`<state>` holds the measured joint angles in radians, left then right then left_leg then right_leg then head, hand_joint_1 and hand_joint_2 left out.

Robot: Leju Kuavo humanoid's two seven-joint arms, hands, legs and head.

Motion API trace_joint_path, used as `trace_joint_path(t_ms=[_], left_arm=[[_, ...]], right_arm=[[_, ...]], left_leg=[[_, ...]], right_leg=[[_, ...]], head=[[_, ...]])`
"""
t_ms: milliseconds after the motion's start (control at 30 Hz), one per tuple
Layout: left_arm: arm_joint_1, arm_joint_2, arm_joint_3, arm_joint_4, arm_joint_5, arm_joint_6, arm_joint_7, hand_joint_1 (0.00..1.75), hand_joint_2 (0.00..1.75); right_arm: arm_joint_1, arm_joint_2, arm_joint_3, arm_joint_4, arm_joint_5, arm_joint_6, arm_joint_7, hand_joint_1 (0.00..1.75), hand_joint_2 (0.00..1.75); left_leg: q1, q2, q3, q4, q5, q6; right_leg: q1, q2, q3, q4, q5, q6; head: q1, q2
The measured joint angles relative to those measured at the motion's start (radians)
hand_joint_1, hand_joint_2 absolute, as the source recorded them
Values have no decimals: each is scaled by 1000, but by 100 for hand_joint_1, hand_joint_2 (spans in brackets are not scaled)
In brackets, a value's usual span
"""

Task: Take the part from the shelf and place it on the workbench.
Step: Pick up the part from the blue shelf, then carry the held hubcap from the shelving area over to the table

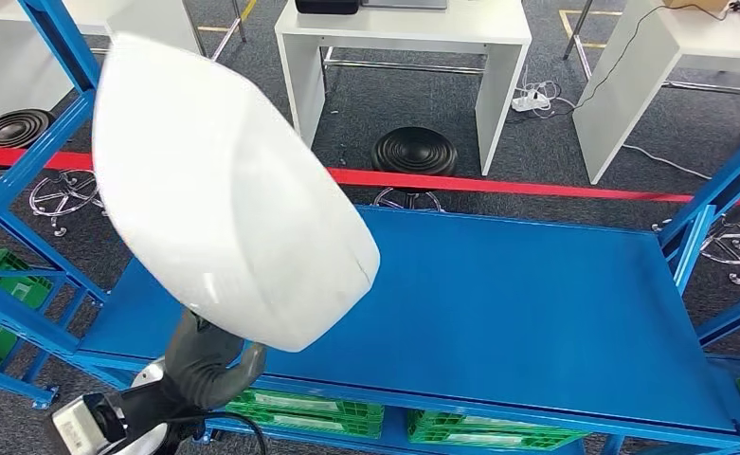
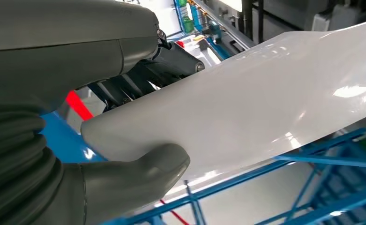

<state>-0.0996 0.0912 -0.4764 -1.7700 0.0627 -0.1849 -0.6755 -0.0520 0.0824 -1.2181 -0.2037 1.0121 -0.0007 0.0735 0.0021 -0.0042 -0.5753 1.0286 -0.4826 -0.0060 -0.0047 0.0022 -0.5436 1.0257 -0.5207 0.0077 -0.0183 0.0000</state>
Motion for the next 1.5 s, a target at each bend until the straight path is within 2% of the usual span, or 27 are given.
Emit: trace_joint_path(t_ms=[167,467,633,800,900,933,967,1067,1100,1133,1167,1233,1267,1300,1400,1433,1467,1500], left_arm=[[25,-26,0,-37,82,-35,-3,175,175],[47,-58,-3,-53,106,-47,-8,175,175],[49,-73,-5,-53,113,-48,-9,175,175],[49,-78,-5,-53,117,-48,-9,175,175],[48,-81,-5,-53,118,-51,-10,175,175],[48,-83,-5,-53,119,-53,-10,175,175],[48,-85,-5,-52,120,-54,-10,175,175],[49,-89,-6,-46,121,-56,-10,175,175],[49,-90,-8,-43,121,-56,-10,175,175],[49,-90,-10,-39,121,-57,-10,175,175],[49,-90,-13,-36,121,-58,-10,175,175],[49,-90,-20,-30,121,-61,-10,175,175],[48,-90,-23,-27,121,-63,-10,175,175],[47,-90,-26,-24,122,-66,-10,175,175],[46,-90,-32,-18,123,-72,-10,175,175],[46,-90,-33,-16,123,-75,-10,175,175],[45,-89,-35,-15,123,-77,-10,175,175],[44,-89,-36,-13,124,-80,-10,175,175]], right_arm=[[-2,0,1,0,13,3,-8,0,0],[-6,0,3,0,24,5,5,0,0],[-6,0,3,0,29,5,7,0,0],[-7,0,4,0,29,5,7,0,0],[-7,-1,4,0,30,4,7,0,0],[-7,-1,4,0,30,3,7,0,0],[-8,-1,4,0,30,3,7,0,0],[-9,-2,4,0,30,1,6,0,0],[-9,-2,4,0,30,1,6,0,0],[-9,-3,4,0,29,1,6,0,0],[-10,-3,4,0,29,1,6,0,0],[-13,-2,4,0,29,1,6,0,0],[-15,-2,4,1,28,1,6,0,0],[-17,-1,4,1,28,2,6,0,0],[-19,-1,4,1,27,3,5,0,0],[-20,0,4,1,27,3,5,0,0],[-20,0,4,1,27,3,4,0,0],[-20,-1,4,1,27,3,3,0,0]], left_leg=[[0,0,0,0,0,0],[0,0,0,0,0,0],[-4,0,0,1,-1,2],[-11,0,0,2,-4,9],[-10,1,3,-7,5,21],[-7,2,5,-14,12,26],[-3,4,7,-21,17,30],[-1,7,3,-25,22,34],[0,8,1,-24,22,32],[2,8,-2,-21,23,30],[5,8,-6,-17,24,27],[11,7,-16,-6,25,15],[12,5,-20,0,26,6],[11,4,-24,5,26,-2],[11,1,-30,8,34,-25],[12,1,-35,13,27,-32],[14,1,-45,36,4,-37],[14,2,-62,79,-34,-40]], right_leg=[[0,0,0,0,0,0],[0,0,0,0,0,0],[-6,0,0,-1,1,2],[-13,0,1,-2,1,9],[-14,0,2,-3,2,19],[-14,0,-2,8,-8,23],[-13,0,-15,38,-30,25],[-16,0,-90,209,-120,31],[-17,0,-107,247,-129,33],[-19,0,-107,250,-117,36],[-22,0,-88,215,-89,39],[-27,1,-21,91,-33,44],[-26,3,0,49,-15,39],[-25,6,10,25,-11,32],[-22,8,-5,24,-9,0],[-22,6,-12,25,-4,-11],[-22,5,-19,24,4,-19],[-22,3,-28,23,12,-26]], head=[[0,0],[0,0],[0,0],[0,0],[0,0],[1,0],[3,0],[10,0],[10,0],[11,0],[11,0],[13,0],[14,0],[15,0],[12,0],[9,0],[7,0],[3,0]])
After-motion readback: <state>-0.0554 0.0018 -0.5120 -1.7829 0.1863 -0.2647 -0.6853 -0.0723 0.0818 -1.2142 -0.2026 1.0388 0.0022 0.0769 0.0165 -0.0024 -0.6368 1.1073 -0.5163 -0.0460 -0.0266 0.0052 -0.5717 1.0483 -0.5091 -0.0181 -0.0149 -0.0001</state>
